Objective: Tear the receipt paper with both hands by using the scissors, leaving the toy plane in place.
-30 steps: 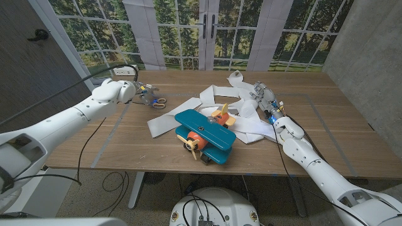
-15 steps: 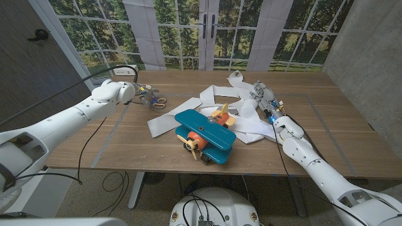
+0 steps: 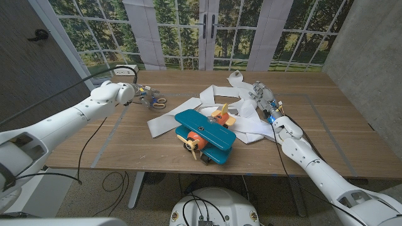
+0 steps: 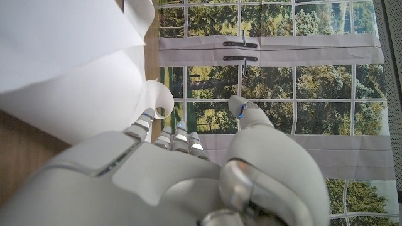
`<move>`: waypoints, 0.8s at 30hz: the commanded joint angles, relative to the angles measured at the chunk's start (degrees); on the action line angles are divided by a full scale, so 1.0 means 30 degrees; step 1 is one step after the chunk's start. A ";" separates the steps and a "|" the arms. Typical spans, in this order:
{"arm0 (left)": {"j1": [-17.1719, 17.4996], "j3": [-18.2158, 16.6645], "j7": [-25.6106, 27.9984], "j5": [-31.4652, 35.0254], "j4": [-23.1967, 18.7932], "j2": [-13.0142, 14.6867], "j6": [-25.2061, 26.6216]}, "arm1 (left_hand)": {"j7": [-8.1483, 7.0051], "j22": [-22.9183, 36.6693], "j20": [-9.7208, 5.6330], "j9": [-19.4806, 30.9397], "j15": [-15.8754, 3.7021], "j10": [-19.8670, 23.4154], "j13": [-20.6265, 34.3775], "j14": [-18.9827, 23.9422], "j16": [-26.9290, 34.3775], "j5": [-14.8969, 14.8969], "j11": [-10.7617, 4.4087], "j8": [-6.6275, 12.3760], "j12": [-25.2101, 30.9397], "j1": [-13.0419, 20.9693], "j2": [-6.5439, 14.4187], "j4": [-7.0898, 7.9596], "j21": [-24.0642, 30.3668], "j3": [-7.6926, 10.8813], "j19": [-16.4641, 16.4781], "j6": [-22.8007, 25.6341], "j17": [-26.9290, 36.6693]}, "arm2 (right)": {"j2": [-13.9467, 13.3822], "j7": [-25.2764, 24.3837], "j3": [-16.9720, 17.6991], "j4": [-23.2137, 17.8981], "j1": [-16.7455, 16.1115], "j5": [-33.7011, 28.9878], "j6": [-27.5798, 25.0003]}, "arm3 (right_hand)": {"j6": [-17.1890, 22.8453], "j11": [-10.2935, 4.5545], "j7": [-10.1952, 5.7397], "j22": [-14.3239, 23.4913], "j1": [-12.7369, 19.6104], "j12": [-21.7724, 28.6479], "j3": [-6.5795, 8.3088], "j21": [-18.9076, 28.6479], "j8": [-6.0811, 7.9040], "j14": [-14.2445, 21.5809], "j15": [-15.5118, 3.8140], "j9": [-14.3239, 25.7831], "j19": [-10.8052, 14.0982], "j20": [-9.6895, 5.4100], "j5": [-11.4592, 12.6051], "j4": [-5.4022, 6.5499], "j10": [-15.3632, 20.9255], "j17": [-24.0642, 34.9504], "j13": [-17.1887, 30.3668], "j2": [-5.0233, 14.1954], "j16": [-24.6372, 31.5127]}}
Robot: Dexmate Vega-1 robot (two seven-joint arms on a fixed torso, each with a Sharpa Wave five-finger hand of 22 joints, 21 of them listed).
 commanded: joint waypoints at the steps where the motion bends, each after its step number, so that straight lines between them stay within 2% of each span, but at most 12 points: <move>1: -0.0126 0.0229 0.0602 -0.0124 0.0807 -0.0015 -0.0600 | 0.0011 0.0061 -0.0074 0.0021 -0.0063 -0.0007 -0.0017 -0.0165 0.0055 0.0174 -0.0382 -0.0026 0.0141 0.0342 0.0062 -0.0020 0.0087 0.0150 0.0007 -0.0201 -0.0006 | 0.0156 0.0313 -0.0108 0.0239 0.0144 -0.0038 0.0197 | 0.0055 -0.0040 -0.0038 0.0031 0.0303 0.0032 0.0225 -0.0018 0.0055 0.0012 0.0010 0.0074 -0.0051 0.0234 0.0296 -0.0037 -0.0027 0.0047 0.0081 -0.0036 0.0111; 12: -0.0108 0.0310 0.0982 -0.0493 0.1198 -0.0122 -0.1186 | -0.0071 0.0055 -0.0120 0.0030 -0.0169 0.0095 -0.0006 -0.0162 0.0064 0.0262 -0.0461 -0.0001 0.0202 0.0605 0.0135 -0.0083 0.0096 0.0189 0.0034 -0.0275 -0.0029 | 0.0202 0.0004 -0.0079 -0.0051 -0.0018 -0.0006 0.0145 | 0.0072 -0.0070 -0.0094 0.0028 0.0376 0.0023 0.0391 -0.0016 0.0056 0.0015 0.0016 0.0071 -0.0057 0.0251 0.0697 -0.0125 -0.0046 0.0035 0.0078 -0.0102 0.0104; 24: -0.0049 0.0289 0.1010 -0.0602 0.1045 -0.0012 -0.1332 | -0.0308 0.0045 -0.0353 0.0042 -0.0674 0.1720 -0.0021 0.0608 0.0303 0.0421 -0.0668 0.0127 0.0791 0.1029 0.0049 -0.0104 0.0151 0.0148 0.0232 -0.0163 -0.0063 | 0.0281 -0.0036 -0.0053 -0.0165 -0.0156 0.0144 0.0110 | 0.0121 -0.0095 -0.0132 0.0028 0.0424 0.0033 0.0536 -0.0018 0.0068 0.0066 -0.0028 0.0070 -0.0080 0.0256 0.1053 -0.0180 -0.0015 0.0028 0.0076 -0.0158 0.0117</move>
